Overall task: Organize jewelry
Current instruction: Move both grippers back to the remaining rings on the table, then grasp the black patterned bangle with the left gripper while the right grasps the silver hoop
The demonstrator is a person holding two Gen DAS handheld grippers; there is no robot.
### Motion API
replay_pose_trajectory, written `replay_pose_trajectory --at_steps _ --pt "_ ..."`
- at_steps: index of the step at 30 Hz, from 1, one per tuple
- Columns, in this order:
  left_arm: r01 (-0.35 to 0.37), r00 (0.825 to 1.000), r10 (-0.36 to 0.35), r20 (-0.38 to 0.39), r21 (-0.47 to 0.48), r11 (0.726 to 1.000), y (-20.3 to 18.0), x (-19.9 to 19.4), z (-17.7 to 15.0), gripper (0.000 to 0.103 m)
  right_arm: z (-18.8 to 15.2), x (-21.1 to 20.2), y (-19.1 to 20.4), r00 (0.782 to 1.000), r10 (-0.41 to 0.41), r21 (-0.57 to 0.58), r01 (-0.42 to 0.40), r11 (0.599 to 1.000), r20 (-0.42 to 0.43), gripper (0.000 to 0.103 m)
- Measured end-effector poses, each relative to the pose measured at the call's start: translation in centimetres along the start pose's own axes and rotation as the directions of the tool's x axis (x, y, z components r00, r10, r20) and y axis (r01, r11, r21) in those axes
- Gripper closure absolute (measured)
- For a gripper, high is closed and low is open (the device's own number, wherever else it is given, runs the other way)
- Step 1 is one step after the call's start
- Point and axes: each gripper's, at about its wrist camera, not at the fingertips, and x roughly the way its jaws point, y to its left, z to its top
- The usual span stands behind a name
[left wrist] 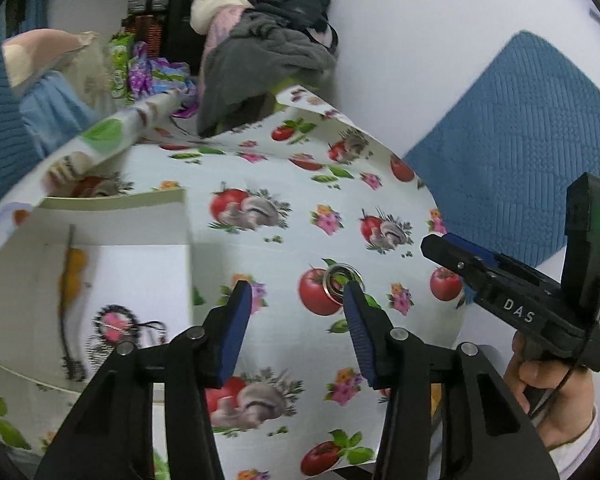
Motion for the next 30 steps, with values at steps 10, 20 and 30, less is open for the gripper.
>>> replay_pose_trajectory --at_steps 10,20,30 --pt "0.051 0.995 -0.048 -0.086 0.034 0.998 -3.7 8.1 -2.0 0.079 -3.5 3.7 -5.4 0.999 -0.034 0.007 0.034 0.999 -0.017 0.078" --pt "0.024 0.991 -0.017 -0.135 0.047 0.999 -3.9 14.9 -2.4 0.083 -4.7 6.6 -7.2 0.999 -0.023 0.027 0.024 0.999 -0.043 0.081" --pt "-0.006 0.990 0.015 -0.139 0.060 0.998 -4.4 17.3 -2.6 0.083 -5.2 7.3 -8.1 0.998 -0.033 0.066 0.036 0.997 -0.052 0.081"
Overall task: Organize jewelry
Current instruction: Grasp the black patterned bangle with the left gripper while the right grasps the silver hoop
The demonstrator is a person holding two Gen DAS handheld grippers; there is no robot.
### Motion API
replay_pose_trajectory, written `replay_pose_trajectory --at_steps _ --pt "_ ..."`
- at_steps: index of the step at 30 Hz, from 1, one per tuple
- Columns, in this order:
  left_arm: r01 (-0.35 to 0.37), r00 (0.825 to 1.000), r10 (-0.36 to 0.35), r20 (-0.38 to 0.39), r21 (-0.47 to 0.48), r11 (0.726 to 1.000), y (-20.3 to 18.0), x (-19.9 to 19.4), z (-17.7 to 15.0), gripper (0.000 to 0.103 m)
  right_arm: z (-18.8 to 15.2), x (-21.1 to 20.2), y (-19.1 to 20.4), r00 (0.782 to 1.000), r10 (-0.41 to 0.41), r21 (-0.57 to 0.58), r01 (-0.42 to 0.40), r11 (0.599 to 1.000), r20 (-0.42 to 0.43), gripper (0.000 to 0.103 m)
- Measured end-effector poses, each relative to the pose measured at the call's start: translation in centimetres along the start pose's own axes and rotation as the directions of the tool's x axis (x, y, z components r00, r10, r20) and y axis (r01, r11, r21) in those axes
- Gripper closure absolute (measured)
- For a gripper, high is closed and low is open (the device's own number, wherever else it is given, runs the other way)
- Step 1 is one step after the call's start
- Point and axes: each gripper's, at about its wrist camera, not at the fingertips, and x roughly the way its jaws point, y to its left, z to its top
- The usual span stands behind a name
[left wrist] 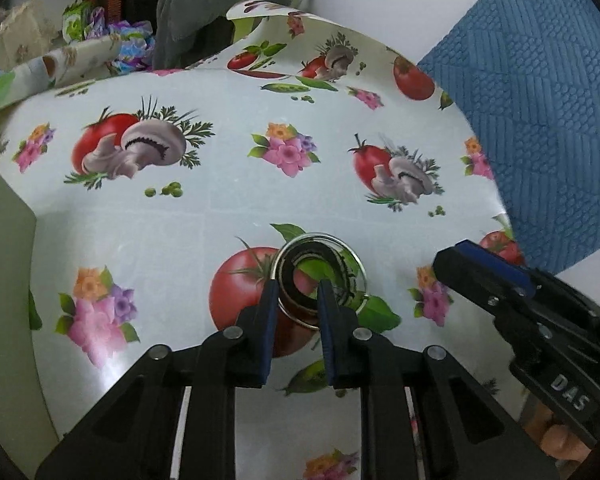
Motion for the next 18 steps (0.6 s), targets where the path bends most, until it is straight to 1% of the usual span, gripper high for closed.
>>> replay_pose_trajectory --at_steps 1,3,4,5,7,9,10,14,18 --pt "-0.003 1.000 0.003 -0.004 0.002 1.000 -0.1 0.2 0.0 0.084 0.0 0.0 0.0 1.000 0.001 -0.002 -0.001 1.000 -0.001 0.081" --pt "-0.037 0.999 0.038 -0.006 0.012 0.999 -0.3 0.7 0.2 0.086 0.0 0.1 0.1 1.000 0.001 -0.005 -0.001 1.000 -0.003 0.081" --pt "-0.039 0.999 0.039 -0.010 0.018 0.999 -0.5 0.9 0.2 0.088 0.0 0.1 0.1 1.000 0.002 -0.006 -0.002 1.000 -0.002 0.081" --pt "-0.063 0.998 0.064 -0.009 0.031 0.998 -0.7 1.1 0.2 0.092 0.0 0.1 0.1 1.000 0.002 -0.004 -0.003 1.000 -0.001 0.081" --pt "-0.110 0.994 0.110 -0.003 0.061 0.992 -1.1 1.3 0.3 0.092 0.0 0.1 0.0 1.000 0.003 0.003 -0.003 1.000 0.001 0.081" --pt "-0.111 0.994 0.112 -0.005 0.049 0.993 -1.0 1.4 0.4 0.095 0.0 0.4 -0.1 1.000 0.004 0.009 -0.003 1.000 -0.006 0.081" --pt "-0.110 0.994 0.110 -0.004 0.044 0.993 -1.0 1.4 0.5 0.098 0.0 0.5 -0.2 1.000 0.000 0.010 0.000 1.000 -0.012 0.081" --pt "-0.106 0.994 0.106 -0.001 0.040 0.994 -1.0 1.0 0.7 0.099 0.0 0.9 -0.4 1.000 0.008 0.012 -0.008 1.000 -0.018 0.081" --pt "-0.088 0.996 0.088 0.015 0.015 0.996 -0.4 -0.6 1.0 0.099 -0.1 1.3 -0.5 0.999 0.015 0.010 -0.014 1.000 -0.029 0.080"
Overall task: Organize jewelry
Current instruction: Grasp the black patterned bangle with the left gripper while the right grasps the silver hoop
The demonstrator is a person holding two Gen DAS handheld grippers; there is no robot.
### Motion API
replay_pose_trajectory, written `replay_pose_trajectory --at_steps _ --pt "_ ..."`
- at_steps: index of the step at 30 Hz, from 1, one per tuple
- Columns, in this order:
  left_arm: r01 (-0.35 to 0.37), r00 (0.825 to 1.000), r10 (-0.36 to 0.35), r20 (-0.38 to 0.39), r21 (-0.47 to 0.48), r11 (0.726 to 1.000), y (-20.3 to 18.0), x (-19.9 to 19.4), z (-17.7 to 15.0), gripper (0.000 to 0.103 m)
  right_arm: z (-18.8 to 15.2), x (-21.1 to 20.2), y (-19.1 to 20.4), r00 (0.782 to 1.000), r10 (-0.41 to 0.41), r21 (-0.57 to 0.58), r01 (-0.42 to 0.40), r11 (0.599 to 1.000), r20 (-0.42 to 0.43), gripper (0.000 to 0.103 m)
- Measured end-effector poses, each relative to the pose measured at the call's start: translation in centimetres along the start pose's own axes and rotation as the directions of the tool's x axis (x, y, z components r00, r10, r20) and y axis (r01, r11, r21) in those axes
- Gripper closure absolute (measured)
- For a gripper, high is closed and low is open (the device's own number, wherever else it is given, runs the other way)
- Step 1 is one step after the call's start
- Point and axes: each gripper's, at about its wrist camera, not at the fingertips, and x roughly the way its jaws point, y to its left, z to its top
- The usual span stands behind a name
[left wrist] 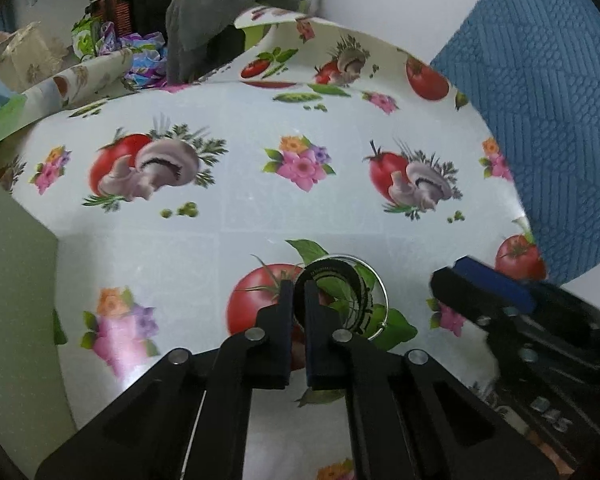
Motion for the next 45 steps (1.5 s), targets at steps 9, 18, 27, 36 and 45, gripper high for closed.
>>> replay_pose_trajectory --at_steps 9,18,27,36,45 --pt "-0.013 1.000 0.014 0.015 -0.058 0.998 3.1 -2.4 -0.9 0.099 -0.4 2.4 2.1 0.999 0.003 -0.070 -0.006 0.998 -0.052 0.064" --pt "-0.025 1.000 0.025 0.004 -0.125 0.992 5.6 -3.1 -2.2 0.099 -1.1 4.5 3.9 0.995 -0.043 -0.138 0.031 0.990 -0.090 0.034" --pt "-0.031 0.999 0.033 0.005 -0.148 0.988 6.2 -3.3 -2.8 0.099 -1.5 6.1 5.2 0.989 -0.115 -0.204 0.095 0.974 -0.090 0.028" --pt "-0.034 0.999 0.034 0.000 -0.146 0.989 6.2 -3.4 -2.9 0.099 -1.5 5.8 5.0 0.987 -0.132 -0.178 0.115 0.977 -0.090 0.040" --pt "-0.004 1.000 0.004 -0.002 -0.133 0.991 5.6 -5.0 -2.7 0.099 -1.1 2.1 4.6 0.991 -0.111 -0.103 0.104 0.989 -0.069 0.040"
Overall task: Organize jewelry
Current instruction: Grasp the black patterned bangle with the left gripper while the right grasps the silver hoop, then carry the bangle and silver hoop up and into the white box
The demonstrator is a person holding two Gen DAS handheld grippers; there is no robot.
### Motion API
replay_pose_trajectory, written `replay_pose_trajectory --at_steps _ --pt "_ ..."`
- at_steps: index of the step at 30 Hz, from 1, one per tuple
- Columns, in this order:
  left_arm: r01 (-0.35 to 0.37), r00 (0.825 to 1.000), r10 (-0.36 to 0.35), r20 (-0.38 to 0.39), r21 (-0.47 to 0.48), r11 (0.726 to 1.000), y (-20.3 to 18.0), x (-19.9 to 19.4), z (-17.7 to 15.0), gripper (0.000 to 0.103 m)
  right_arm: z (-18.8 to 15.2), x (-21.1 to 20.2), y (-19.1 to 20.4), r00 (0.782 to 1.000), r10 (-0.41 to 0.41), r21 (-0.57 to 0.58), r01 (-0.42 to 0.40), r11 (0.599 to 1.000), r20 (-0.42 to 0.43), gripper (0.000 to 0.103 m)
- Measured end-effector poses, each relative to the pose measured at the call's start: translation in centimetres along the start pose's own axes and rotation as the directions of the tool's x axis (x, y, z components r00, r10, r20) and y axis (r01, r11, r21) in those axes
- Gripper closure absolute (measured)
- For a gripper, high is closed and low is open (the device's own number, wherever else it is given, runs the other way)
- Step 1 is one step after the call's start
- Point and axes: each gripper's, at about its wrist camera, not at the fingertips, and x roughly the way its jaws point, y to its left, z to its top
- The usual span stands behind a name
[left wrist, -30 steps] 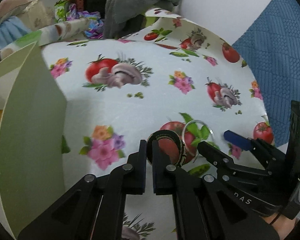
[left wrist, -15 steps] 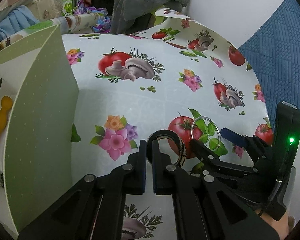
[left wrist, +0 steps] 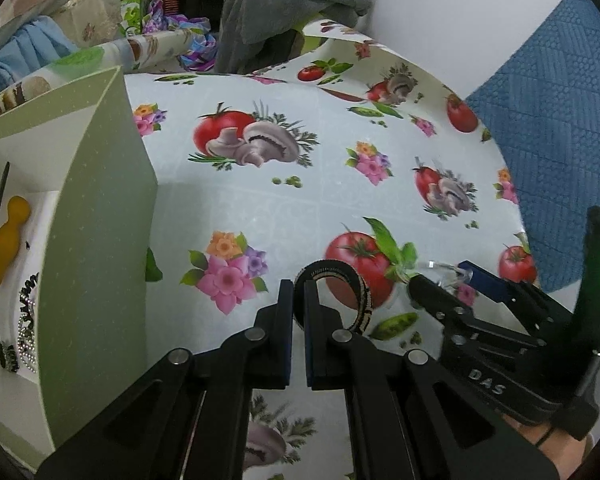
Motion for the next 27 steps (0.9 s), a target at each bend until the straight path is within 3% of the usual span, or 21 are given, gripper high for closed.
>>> replay_pose_trajectory --at_steps 4,5,6,7,12,15,19,25,27 --pt "0.028 1.000 -0.028 0.002 0.004 1.000 -0.3 -1.9 -0.1 0.099 -0.6 -3.0 -0.1 1.000 -0.006 0.039 0.006 0.999 0.012 0.041" --pt "0.029 1.000 -0.029 0.003 0.008 1.000 -0.3 -2.4 -0.2 0.099 -0.7 -3.7 -0.1 1.000 -0.007 0.052 0.006 0.999 0.017 0.065" --pt "0.028 1.000 -0.028 0.007 0.015 0.999 -0.4 -3.0 -0.2 0.099 -0.7 -4.4 -0.1 1.000 0.006 0.062 -0.008 0.998 0.021 0.081" --pt "0.026 1.000 -0.027 0.013 0.023 0.999 -0.5 -3.6 -0.1 0.099 -0.6 -4.8 0.0 1.000 0.005 0.072 -0.007 0.997 0.016 0.084" --pt "0.031 0.998 -0.033 0.056 0.036 0.999 -0.5 -6.8 0.5 0.099 0.3 -7.2 0.0 0.998 0.003 0.104 -0.009 0.994 0.061 0.084" --pt "0.024 0.997 -0.027 0.076 0.040 0.999 -0.1 -8.1 0.6 0.099 0.5 -7.0 -1.2 0.996 -0.017 0.140 0.005 0.990 0.085 0.081" --pt "0.022 0.995 -0.023 0.101 0.020 1.000 0.8 -9.5 0.3 0.099 -0.6 -5.4 -3.0 0.999 -0.005 0.188 -0.006 0.982 0.054 0.080" --pt "0.020 0.994 -0.020 0.104 -0.001 1.000 1.8 -9.7 -1.0 0.099 -2.4 -4.3 -5.0 1.000 -0.015 0.217 0.010 0.976 0.019 0.063" --pt "0.024 0.995 -0.022 0.102 -0.019 1.000 2.2 -9.4 -1.4 0.099 -2.7 -3.9 -5.2 1.000 -0.005 0.207 0.004 0.978 0.008 0.048"
